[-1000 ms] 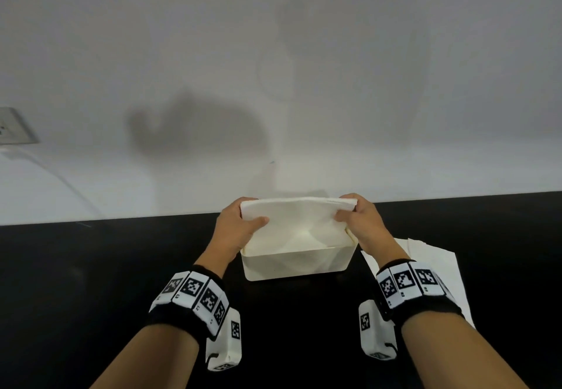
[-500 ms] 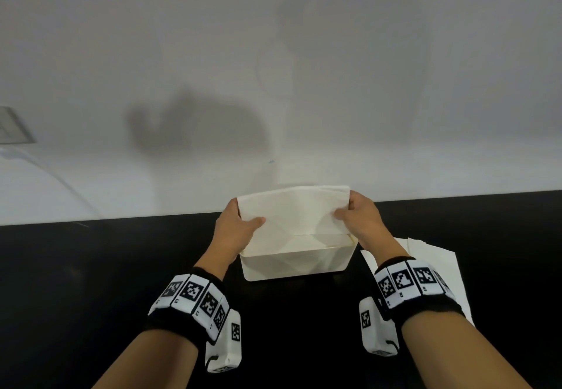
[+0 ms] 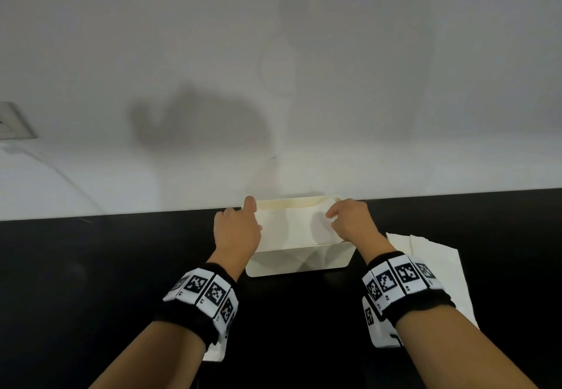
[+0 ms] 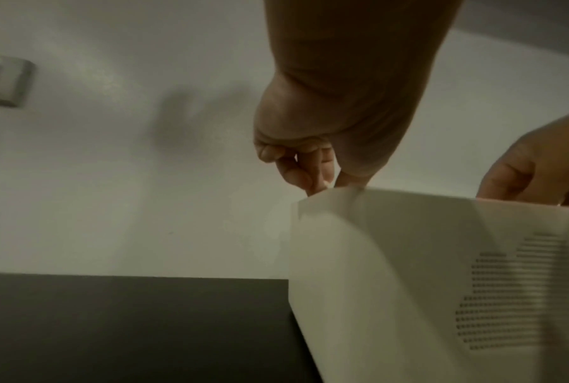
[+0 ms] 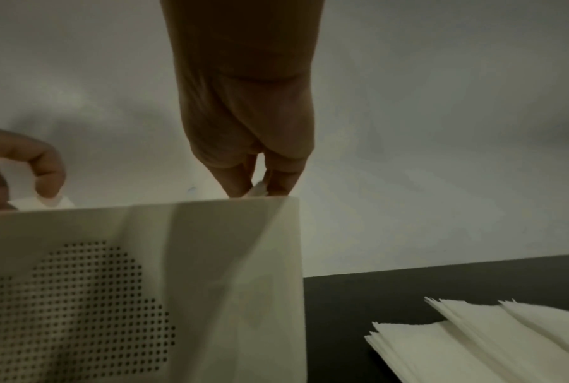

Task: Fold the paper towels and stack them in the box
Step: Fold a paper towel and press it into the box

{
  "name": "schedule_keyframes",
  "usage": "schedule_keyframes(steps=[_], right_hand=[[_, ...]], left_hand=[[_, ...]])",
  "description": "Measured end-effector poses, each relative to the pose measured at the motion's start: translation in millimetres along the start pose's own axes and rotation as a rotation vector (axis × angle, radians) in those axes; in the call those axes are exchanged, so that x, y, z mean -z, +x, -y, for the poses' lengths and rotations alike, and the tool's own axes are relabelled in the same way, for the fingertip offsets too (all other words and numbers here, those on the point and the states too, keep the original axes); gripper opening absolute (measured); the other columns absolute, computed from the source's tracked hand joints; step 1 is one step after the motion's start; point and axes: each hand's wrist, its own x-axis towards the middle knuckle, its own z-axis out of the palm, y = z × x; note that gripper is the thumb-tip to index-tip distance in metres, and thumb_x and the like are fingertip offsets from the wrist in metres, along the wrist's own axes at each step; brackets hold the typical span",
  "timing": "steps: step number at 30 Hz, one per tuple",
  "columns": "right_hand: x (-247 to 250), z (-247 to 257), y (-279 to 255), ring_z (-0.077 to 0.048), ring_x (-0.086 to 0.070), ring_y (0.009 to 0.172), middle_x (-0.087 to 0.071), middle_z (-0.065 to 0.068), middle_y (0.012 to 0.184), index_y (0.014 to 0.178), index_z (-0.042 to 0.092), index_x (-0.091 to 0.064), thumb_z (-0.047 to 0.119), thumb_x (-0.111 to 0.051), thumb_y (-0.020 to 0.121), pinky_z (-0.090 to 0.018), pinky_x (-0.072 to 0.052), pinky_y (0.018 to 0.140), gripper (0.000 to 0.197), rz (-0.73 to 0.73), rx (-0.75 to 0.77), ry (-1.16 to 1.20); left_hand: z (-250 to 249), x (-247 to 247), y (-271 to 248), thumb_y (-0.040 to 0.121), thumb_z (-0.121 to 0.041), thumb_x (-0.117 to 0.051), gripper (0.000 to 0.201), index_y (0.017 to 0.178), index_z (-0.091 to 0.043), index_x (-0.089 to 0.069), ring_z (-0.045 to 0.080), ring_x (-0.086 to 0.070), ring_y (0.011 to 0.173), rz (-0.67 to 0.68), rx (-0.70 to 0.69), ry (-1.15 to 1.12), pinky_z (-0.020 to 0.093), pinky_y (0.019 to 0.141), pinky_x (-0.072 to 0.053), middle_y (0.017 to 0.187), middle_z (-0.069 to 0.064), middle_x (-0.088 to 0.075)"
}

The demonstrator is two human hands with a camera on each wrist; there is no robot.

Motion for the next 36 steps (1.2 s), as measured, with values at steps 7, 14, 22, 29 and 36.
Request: schedule_keyframes(steps=[7, 14, 22, 29, 36], right_hand=[[-16.2, 5.1, 9.8, -0.016, -0.047, 0.066, -0.063, -0.011, 0.104, 0.091, 0.004, -0.056, 0.003, -0.04, 0.091, -0.016, -0.024, 0.046, 0.016, 0.046, -0.011, -0.267], [-12.7, 12.7, -1.4, -0.027, -0.055, 0.112, -0.054, -0.015, 0.123, 0.117, 0.001, -0.055, 0.003, -0.04, 0.093, -0.03, -0.048, 0.085, 0.028, -0.016, -0.064, -0.249], [-3.2, 8.8, -7.3, -0.026, -0.049, 0.117, -0.051, -0.013, 0.125, 0.121, 0.003, -0.053, 0.012, -0.046, 0.091, -0.031, -0.046, 0.087, 0.032, -0.048, -0.041, -0.237], [29.3, -101.6, -19.6, -0.023, -0.055, 0.116, -0.06, -0.005, 0.126, 0.127, 0.013, -0.058, 0.027, -0.058, 0.09, -0.034, -0.044, 0.097, 0.04, -0.153, -0.375, 0.276], [-7.6, -209.0, -35.9, -0.035, -0.052, 0.112, -0.055, -0.018, 0.122, 0.118, 0.0, -0.055, 0.029, -0.064, 0.083, -0.043, -0.048, 0.092, 0.047, -0.069, -0.888, 0.393]], left_hand=[[-2.1, -6.3, 1.6, 0.098, -0.03, -0.037, 0.028, 0.122, -0.021, -0.049, 0.021, -0.046, 0.111, 0.048, -0.081, 0.234, 0.032, 0.091, -0.032, 0.105, 0.001, -0.067], [-9.7, -4.1, 0.5, 0.092, -0.021, -0.042, 0.027, 0.112, -0.018, -0.06, 0.026, -0.038, 0.117, 0.062, -0.07, 0.323, 0.036, 0.096, -0.032, 0.115, 0.005, -0.056], [-23.6, 10.1, 0.3, 0.088, -0.018, -0.045, 0.029, 0.112, -0.016, -0.061, 0.026, -0.038, 0.112, 0.057, -0.042, 0.283, 0.033, 0.095, -0.033, 0.116, 0.008, -0.049], [-99.7, 10.8, -30.0, 0.089, -0.018, -0.053, 0.025, 0.112, -0.018, -0.062, 0.019, -0.052, 0.109, 0.022, -0.088, -0.636, 0.023, 0.09, -0.038, 0.115, 0.002, -0.059], [-186.8, -40.7, -52.6, 0.087, -0.017, -0.057, 0.012, 0.078, -0.01, -0.061, 0.021, -0.057, 0.083, 0.531, -0.07, -0.78, 0.026, 0.072, -0.046, 0.076, 0.004, -0.059]])
